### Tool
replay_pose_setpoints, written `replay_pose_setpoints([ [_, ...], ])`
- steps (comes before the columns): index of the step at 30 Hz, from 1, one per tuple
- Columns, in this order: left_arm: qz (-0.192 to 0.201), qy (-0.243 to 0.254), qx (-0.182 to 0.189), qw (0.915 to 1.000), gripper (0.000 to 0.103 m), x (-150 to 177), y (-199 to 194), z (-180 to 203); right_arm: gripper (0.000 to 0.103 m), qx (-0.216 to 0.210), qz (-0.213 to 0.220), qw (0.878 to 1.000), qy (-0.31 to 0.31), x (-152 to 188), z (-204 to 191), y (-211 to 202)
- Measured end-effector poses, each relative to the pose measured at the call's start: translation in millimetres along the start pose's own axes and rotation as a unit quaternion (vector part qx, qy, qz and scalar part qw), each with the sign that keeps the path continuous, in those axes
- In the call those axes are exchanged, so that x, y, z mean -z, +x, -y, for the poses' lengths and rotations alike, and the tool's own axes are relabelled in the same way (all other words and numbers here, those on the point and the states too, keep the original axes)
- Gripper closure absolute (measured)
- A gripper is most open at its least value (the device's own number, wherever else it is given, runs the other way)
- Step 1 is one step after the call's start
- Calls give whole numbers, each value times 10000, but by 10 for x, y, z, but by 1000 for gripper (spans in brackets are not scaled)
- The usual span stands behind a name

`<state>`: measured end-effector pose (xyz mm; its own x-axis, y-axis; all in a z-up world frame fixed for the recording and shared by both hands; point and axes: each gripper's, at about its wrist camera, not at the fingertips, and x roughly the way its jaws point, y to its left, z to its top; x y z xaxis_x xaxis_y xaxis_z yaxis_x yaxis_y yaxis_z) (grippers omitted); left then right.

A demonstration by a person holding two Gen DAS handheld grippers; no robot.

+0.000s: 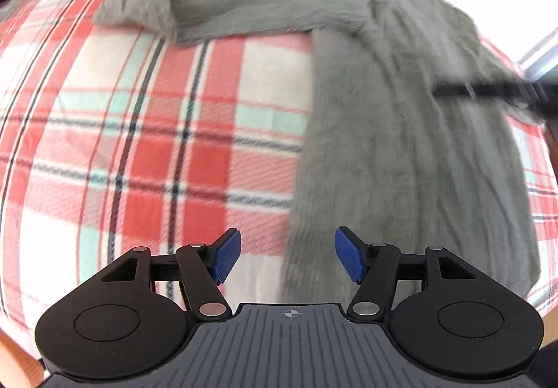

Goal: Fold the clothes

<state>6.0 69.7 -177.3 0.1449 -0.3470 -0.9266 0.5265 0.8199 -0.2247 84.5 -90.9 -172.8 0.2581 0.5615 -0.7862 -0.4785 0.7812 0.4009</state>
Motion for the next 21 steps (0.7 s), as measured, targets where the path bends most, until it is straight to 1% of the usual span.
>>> replay_pose_setpoints([
  [3, -255, 228, 118, 9993, 29, 11, 66, -14, 62, -82, -215, 9989, 406, 346, -150, -26],
  [7, -490, 891, 314, 9943, 29, 64, 104, -6, 62, -115, -301, 9955, 891, 658, -369, -17],
  [9, -588, 1091, 436, 9913, 29, 93, 146, -37, 62, -12, -294, 9936, 1092, 770, -471, -11],
  [10, -629, 1182, 517, 9897, 29, 121, 144, -54, 64, 40, -290, 9924, 1192, 826, -522, -8],
  [13, -696, 1536, 779, 9826, 29, 218, 124, -89, 67, 194, -278, 9882, 1491, 994, -675, 0],
  [17, -744, 1921, 1021, 9732, 29, 292, 99, -197, 67, 400, -263, 9809, 1887, 1219, -879, 12],
  [21, -802, 2102, 1291, 9658, 29, 294, 102, -298, 66, 640, -145, 9708, 2308, 1374, -1024, 41],
])
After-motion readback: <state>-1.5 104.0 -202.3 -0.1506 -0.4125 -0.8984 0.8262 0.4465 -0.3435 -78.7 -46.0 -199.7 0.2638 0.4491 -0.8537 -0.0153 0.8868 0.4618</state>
